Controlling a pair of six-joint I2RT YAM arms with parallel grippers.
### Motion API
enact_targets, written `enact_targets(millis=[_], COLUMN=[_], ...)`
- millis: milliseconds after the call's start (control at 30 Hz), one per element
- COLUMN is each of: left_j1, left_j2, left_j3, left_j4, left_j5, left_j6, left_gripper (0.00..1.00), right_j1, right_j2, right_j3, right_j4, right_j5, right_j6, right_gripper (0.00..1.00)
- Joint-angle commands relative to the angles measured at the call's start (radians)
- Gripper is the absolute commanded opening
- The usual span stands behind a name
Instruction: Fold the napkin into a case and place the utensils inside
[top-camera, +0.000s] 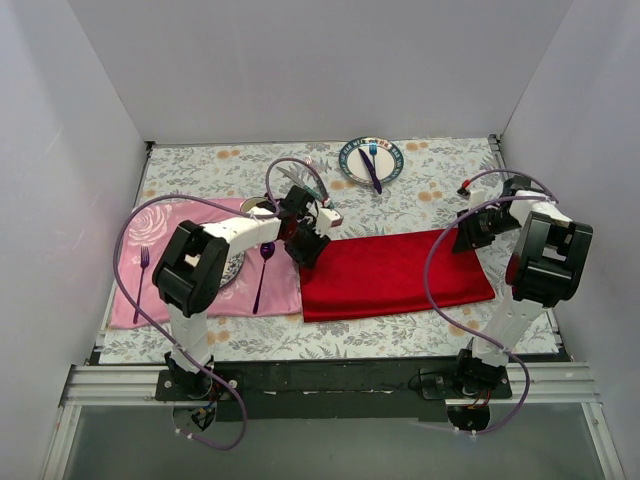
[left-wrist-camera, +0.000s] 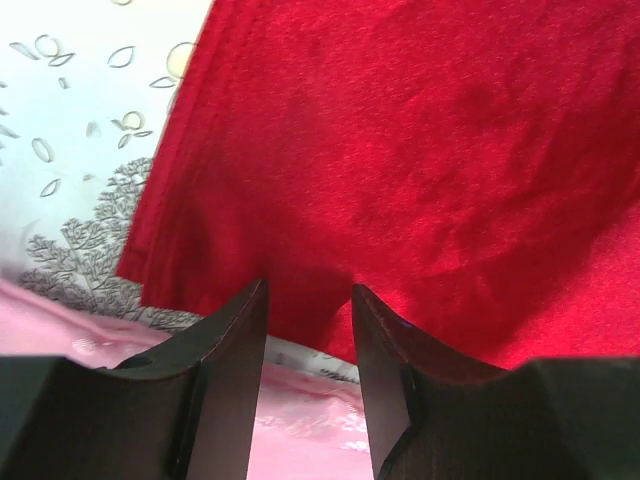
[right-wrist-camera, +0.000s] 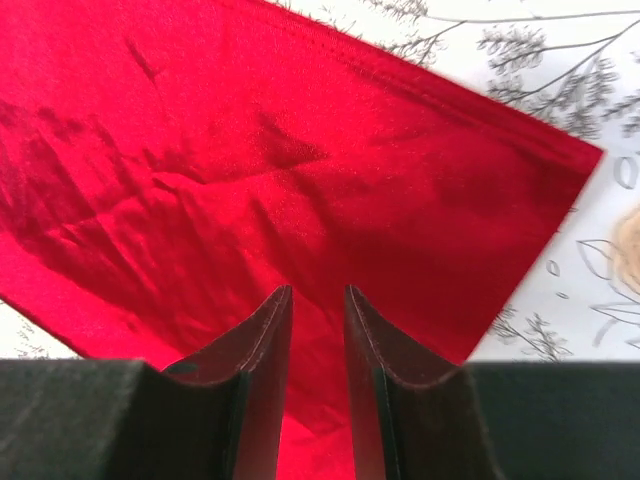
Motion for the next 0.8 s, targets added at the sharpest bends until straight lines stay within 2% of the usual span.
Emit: enact_targets(millis=[0, 333, 567, 767], left_j1=[-0.007, 0.009, 0.036, 0.059], left_j2=[-0.008, 0.108, 0.190, 0.253], left_j3=[0.022, 0.097, 0.218, 0.347], left_j4=[0.025, 0.039, 0.063, 0.045], left_j5=[-0.036, -0.130, -0.187, -0.152], left_j6=[-0.031, -0.038, -0.028, -0.022], left_gripper=[0.37, 0.33, 0.32, 0.33], right_j1=[0.005, 0.005, 0.003, 0.003], right_j2=[-0.026, 0.074, 0.160, 0.198], right_j3=[-0.031, 0.001, 0.148, 0.276], right_j4=[0.072, 0.141, 0.149, 0.127], right_j5=[0.033, 0.115, 0.116, 0.105], right_j6=[0.002, 0.029, 0.089, 0.126], right_gripper=[0.34, 0.33, 0.33, 0.33])
